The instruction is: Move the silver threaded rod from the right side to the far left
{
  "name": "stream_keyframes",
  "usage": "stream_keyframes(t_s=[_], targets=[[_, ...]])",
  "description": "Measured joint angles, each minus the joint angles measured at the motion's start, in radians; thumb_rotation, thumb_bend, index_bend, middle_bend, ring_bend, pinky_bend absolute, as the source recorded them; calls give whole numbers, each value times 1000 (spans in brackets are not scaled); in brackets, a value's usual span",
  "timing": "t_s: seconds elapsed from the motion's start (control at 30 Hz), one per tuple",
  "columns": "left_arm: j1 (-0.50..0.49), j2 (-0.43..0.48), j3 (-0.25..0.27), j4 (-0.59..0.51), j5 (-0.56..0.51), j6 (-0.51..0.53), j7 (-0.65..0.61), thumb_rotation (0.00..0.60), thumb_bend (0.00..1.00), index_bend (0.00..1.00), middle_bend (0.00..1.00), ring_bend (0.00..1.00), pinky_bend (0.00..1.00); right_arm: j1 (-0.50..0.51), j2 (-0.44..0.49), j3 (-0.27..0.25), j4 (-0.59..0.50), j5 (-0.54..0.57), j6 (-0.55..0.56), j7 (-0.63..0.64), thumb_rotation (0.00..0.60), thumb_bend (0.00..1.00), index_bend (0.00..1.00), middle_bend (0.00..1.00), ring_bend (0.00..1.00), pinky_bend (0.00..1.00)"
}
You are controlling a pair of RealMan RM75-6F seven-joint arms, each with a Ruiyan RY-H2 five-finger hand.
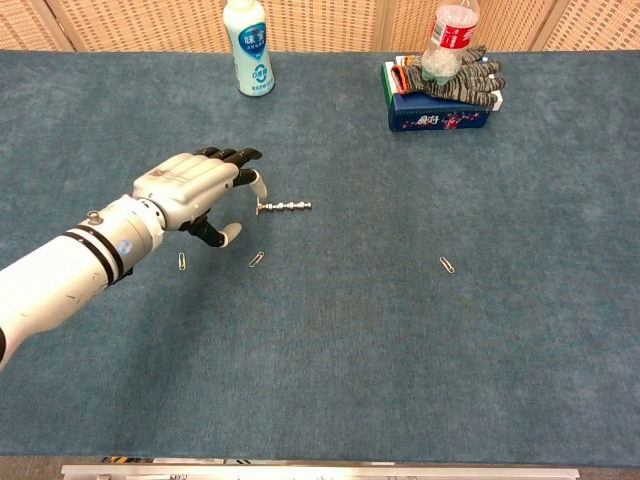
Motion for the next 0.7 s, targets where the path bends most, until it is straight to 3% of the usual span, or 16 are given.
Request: stream_keyframes(t_s=[0.7], targets=[[-30, -148, -102, 62, -111, 85, 55, 600, 305, 339, 0, 0, 0, 3, 2, 7, 19, 9, -10, 35, 600, 169, 211, 113, 0, 1]])
